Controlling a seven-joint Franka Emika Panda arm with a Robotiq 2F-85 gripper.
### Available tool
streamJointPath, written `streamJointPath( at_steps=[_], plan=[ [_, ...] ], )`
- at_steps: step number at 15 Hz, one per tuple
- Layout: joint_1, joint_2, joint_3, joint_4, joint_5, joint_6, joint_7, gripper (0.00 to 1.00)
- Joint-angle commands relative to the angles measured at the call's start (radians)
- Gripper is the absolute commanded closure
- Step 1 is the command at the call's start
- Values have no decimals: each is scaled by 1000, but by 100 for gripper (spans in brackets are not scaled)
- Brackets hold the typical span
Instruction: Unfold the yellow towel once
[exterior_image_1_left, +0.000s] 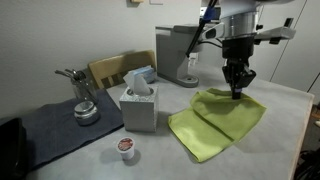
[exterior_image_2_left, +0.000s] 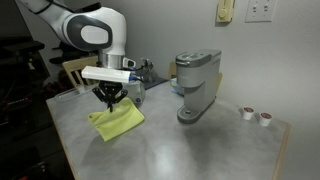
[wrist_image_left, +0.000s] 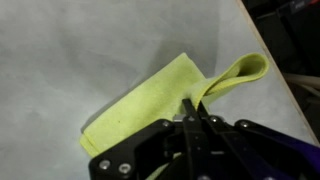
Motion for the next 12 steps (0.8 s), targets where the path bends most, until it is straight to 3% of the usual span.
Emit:
streamJointPath(
  at_steps=[1, 6, 12],
  plan=[
    [-30, -49, -48, -63, -26, 12, -124, 99],
    [-59, -48, -118, -86, -74, 30, -187, 99],
    [-74, -45, -154, -107, -141, 73, -214, 99]
  ],
)
